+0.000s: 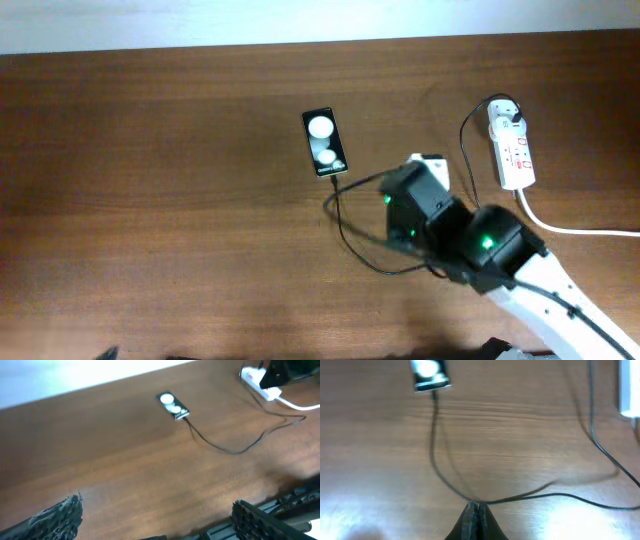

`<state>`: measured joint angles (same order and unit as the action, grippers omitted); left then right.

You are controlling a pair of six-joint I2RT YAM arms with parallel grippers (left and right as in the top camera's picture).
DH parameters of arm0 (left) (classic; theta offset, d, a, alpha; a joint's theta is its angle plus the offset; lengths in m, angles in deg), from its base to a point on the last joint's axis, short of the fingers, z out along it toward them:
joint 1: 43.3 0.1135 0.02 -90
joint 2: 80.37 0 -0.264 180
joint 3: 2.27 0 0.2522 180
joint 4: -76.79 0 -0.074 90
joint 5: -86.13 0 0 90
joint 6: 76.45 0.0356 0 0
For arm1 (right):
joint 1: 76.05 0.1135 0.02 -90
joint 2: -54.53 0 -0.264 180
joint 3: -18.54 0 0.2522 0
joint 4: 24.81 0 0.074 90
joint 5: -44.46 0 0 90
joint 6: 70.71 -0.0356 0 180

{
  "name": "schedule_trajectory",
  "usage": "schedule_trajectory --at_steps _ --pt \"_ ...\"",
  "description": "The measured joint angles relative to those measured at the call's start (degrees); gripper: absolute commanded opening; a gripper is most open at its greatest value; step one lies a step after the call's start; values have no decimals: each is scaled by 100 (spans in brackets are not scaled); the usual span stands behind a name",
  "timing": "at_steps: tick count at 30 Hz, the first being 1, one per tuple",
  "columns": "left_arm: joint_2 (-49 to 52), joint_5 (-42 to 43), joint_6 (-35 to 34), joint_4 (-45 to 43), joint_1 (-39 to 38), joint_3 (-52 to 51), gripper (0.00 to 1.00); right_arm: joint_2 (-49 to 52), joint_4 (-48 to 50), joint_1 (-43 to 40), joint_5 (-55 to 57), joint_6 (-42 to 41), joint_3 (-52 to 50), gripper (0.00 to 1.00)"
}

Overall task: Plug charger to phone and switch on socket
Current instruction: 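Press the power strip's orange switch with the right gripper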

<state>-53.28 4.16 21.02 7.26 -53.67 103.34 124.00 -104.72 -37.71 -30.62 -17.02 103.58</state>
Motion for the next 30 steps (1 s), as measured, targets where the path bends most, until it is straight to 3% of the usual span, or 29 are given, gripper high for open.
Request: schedule_trajectory --at_steps 6,8,10,15,18,24,30 --pt "-1401 -4 -2 7 0 15 99 153 -63 -3499 -1003 -136 127 4" --pt "-1486 -15 -2 2 0 13 99 680 -94 -4621 -1189 -140 640 4" --pt "-1620 -15 -2 9 0 7 99 1543 -203 -5228 -1233 -140 1303 4" --pt "-1731 -15 -2 15 0 13 99 4186 -901 -5676 -1290 70 3482 4" --pt "-1731 -15 -2 15 0 13 99 5193 -964 -5829 -1290 103 4232 4" --pt "-1731 -15 -2 13 7 13 99 6133 -166 -6035 -1665 415 4391 4" --pt "-1731 -17 -2 13 313 13 99 6380 369 -6035 -2031 527 4395 4"
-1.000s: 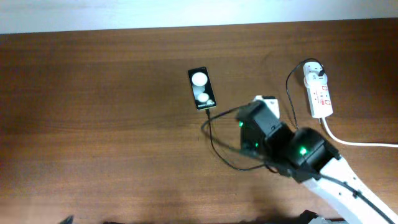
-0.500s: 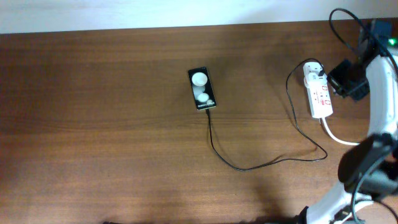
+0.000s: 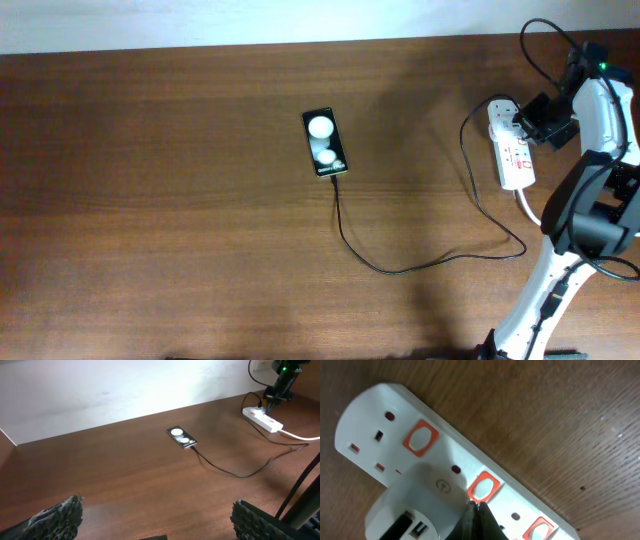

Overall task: Plug charger to phone and switch on socket
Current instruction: 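Press the power strip's orange switch with the right gripper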

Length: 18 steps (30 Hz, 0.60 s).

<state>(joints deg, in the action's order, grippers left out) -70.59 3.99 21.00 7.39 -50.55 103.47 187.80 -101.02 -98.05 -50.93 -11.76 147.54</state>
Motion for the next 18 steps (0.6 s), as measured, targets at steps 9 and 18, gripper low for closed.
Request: schedule_trajectory --at_steps 9,18 --pt "-859 2 0 -4 0 63 99 107 101 7 26 26 2 4" --pt "-894 2 2 -2 0 269 99 179 -313 363 254 125 -70 4"
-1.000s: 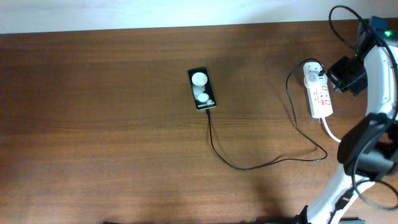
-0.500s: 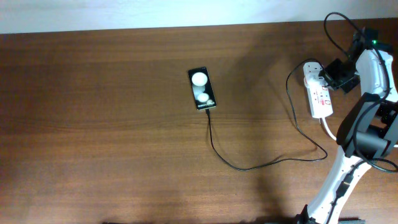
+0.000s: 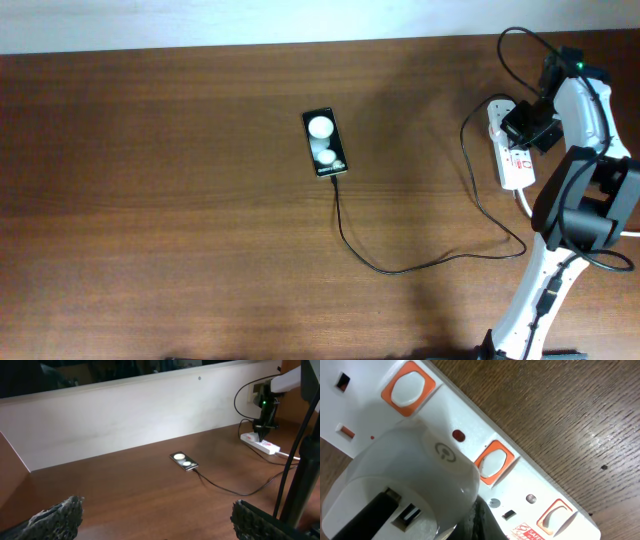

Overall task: Plug charger to phone and switch on socket
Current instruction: 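Press the power strip's orange switch with the right gripper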

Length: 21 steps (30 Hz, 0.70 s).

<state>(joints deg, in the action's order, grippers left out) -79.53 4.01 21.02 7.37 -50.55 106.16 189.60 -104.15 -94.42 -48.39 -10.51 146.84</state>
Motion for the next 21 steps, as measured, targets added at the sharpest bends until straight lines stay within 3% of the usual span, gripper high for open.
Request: schedule_trajectory --at_steps 8,21 --pt "0 -2 -2 2 0 0 99 413 -634 -339 149 199 1204 4" --pt "0 0 0 0 0 0 99 708 -785 -229 -7 479 1307 4"
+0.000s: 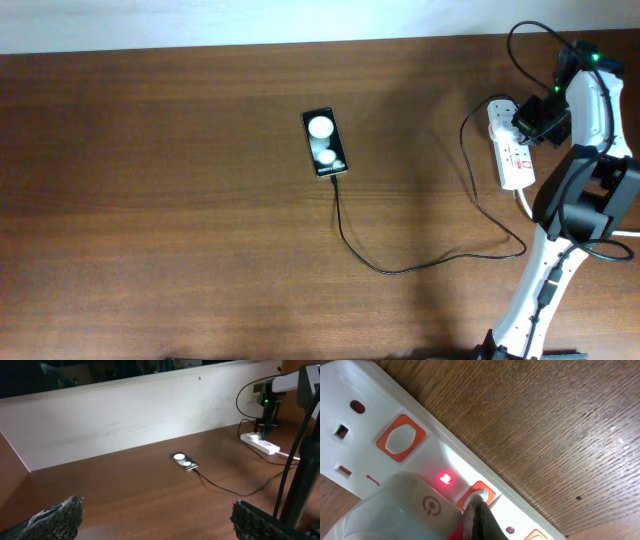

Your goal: Plug charger to phone and switch on socket

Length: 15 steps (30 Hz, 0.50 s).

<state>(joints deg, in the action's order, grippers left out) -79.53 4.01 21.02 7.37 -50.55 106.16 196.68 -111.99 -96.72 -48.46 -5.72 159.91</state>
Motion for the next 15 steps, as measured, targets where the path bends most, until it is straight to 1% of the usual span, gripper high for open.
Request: schedule_trajectory --at_steps 2,6,8,10,11,13,15 --pt "0 0 0 0 0 0 99 0 -127 26 31 94 11 4" --pt "0 0 -2 0 0 0 99 15 -809 146 -282 280 7 4" --pt "0 -2 -2 0 0 0 99 15 -1182 -42 -328 409 -7 4" --pt "0 0 -2 0 20 0 99 -70 -1338 -256 -343 428 -13 4" --pt "0 -4 0 0 46 0 99 -214 -1408 -302 -343 431 -31 4" --pt "0 -4 -2 0 278 0 99 -835 -1537 -282 -372 433 -37 4" --pt "0 2 -2 0 599 0 99 -1867 -1788 -168 -490 446 -37 4"
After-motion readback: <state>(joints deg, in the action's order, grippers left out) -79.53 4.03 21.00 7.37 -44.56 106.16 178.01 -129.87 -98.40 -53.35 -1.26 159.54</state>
